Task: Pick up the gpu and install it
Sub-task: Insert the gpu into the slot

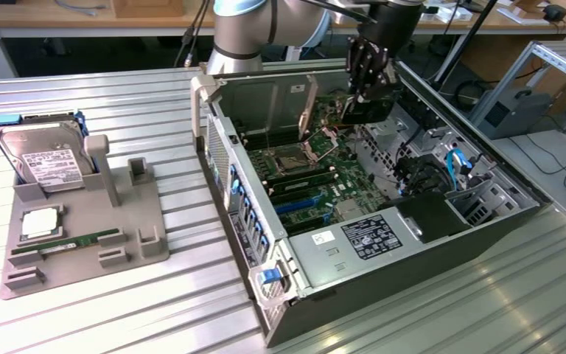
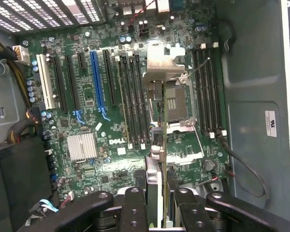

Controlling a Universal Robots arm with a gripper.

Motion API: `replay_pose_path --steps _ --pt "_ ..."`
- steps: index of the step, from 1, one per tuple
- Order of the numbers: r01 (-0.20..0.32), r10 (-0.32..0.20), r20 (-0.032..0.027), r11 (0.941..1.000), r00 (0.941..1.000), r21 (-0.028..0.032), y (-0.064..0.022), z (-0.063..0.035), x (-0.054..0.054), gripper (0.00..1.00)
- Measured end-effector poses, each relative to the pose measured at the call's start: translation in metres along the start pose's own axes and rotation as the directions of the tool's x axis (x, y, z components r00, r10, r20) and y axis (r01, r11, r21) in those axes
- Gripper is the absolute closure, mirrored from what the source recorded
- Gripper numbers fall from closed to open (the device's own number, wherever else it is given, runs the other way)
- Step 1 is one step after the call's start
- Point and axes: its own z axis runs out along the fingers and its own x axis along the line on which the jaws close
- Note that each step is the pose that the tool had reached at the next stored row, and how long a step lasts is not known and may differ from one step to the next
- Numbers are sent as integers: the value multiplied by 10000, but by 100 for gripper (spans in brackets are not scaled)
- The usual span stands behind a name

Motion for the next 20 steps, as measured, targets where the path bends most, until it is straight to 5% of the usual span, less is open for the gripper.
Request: replay_pose_path --steps 9,12,20 --pt "916 -916 19 9958 9958 -21 0 1 0 73" --pt "1442 -1441 28 9896 9896 -32 0 1 0 73" --pt "1515 -1514 29 9885 9885 -34 -1 1 10 73"
